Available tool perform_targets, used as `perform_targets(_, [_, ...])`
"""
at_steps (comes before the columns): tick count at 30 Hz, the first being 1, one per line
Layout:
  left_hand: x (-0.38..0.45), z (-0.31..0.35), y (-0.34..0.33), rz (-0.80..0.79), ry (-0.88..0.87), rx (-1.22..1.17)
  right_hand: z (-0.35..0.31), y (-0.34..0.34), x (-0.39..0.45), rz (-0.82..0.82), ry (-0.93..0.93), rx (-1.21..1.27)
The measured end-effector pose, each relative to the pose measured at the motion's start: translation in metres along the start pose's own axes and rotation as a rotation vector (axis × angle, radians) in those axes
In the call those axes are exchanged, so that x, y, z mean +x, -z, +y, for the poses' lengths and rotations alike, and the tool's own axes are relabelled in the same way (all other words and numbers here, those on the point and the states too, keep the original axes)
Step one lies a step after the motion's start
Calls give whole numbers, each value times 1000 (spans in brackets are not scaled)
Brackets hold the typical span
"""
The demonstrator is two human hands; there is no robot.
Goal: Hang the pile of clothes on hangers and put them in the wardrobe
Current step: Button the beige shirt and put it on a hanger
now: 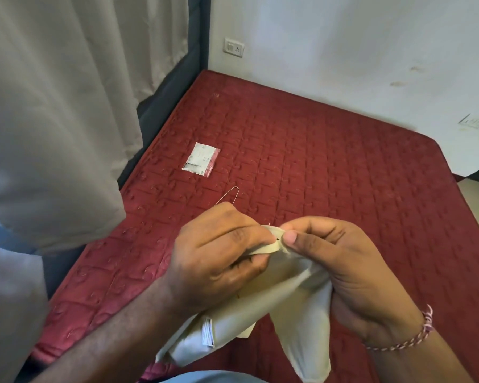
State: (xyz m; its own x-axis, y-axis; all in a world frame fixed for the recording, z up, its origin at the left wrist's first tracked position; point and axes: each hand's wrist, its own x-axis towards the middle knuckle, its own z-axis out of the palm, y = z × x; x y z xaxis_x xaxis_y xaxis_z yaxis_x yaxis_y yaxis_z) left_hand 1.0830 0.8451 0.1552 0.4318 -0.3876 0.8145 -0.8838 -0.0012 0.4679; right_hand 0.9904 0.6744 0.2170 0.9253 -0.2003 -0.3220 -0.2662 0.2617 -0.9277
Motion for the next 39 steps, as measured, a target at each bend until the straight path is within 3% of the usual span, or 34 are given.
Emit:
perform_targets(6, [-4,-7,3,-111,-55,-2,0,-3,-1,-8,7,-39])
perform_targets(14, [-8,-14,0,-125,-42,31,3,-4,3,11,100,-168])
perform_targets(21, [-15,-20,-5,-201,117,-137,1,11,14,-138,167,-479])
perform_targets(27, [-24,-28,-7,-257,203,-97,9,12,18,-100,234,-623])
perform_targets(39, [-23,-26,-3,-134,226,37,26,7,18,117,731,-1001])
